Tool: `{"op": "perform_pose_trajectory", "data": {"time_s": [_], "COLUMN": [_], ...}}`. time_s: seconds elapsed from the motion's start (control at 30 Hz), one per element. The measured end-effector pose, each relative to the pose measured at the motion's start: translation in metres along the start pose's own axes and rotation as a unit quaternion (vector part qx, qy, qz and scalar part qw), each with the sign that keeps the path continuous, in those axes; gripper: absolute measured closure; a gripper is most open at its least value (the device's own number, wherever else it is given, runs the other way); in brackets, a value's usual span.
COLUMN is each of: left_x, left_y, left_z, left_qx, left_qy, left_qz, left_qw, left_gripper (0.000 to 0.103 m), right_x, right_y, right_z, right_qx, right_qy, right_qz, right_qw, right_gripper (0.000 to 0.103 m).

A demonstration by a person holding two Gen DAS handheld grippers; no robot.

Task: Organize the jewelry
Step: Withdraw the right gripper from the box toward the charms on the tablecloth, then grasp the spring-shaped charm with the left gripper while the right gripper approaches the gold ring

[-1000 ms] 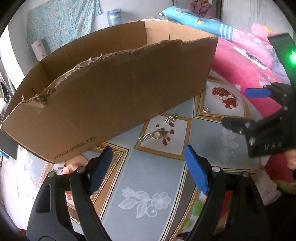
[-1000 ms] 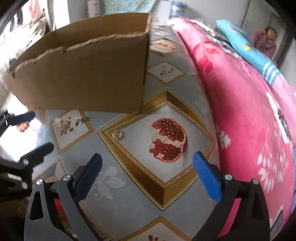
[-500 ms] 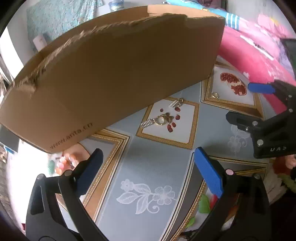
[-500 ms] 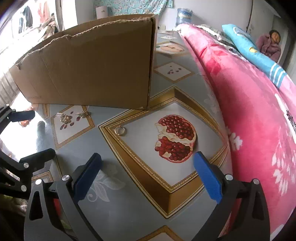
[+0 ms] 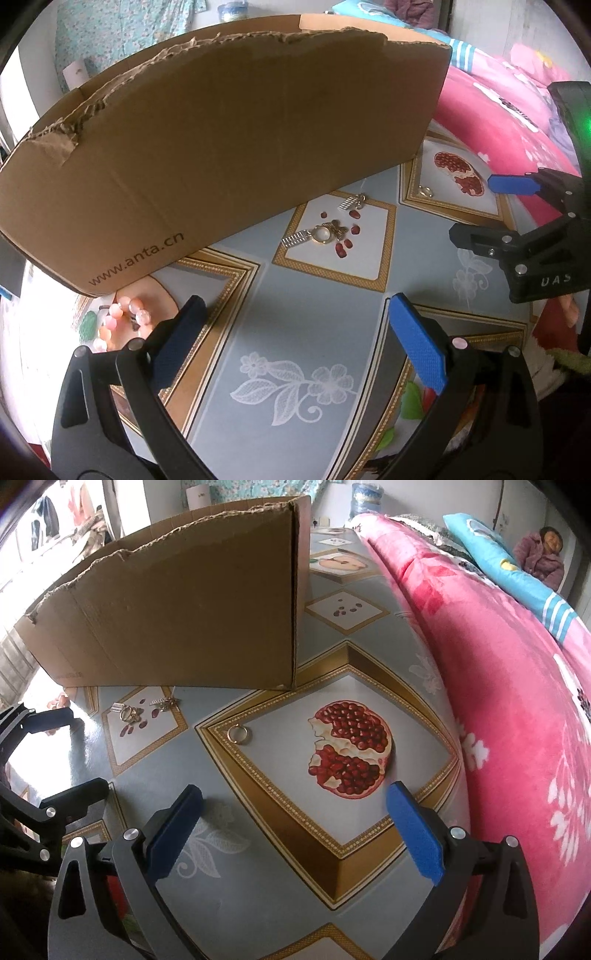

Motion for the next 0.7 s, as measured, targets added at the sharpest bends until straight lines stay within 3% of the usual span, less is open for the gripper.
{"op": "perform_pose_trajectory", "data": {"time_s": [0.23,0.33,0.5,0.7], "left_x": [-0.004,-0.004,-0.002,0.014], "left_y": [0.005,0.007,0.010,0.015], "left_z": [-0.010,-0.015,-0.020,-0.024], "left_qx": [-0.017,-0.022,-0.027,-0.028], "left_qy": [-0.004,-0.011,-0.015,0.001], "left_qz": [-0.002,-0.008,-0.011,0.011], "left_qw": [0.9998,0.9997,0.9995,0.9995], "left_gripper": [0.007,0.007,0.007,0.008], "right_x": [0.002,0.012,0.039,0.056], "right_y": [0.003,0.018,0.036,0.038], "right_z": [0.003,0.019,0.046,0.068], "right_qx": [0.023,-0.010,-0.050,-0.067], "right_qy": [0.020,0.014,-0.010,-0.012], "right_qz": [-0.014,0.018,0.109,0.136], "right_qw": [0.999,1.000,0.993,0.988], "right_gripper": [0.006,0.007,0.029,0.048]}}
Point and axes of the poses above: each gripper's, at about its wrist camera, not at the fingertips, and y roughly against the way its jaws point, x to its left, z to its top, the point moved 10 cm from there along -y, roughly the way its jaws point, and after that the axes turned 2 degrees about -x, right-handed, at the moved point
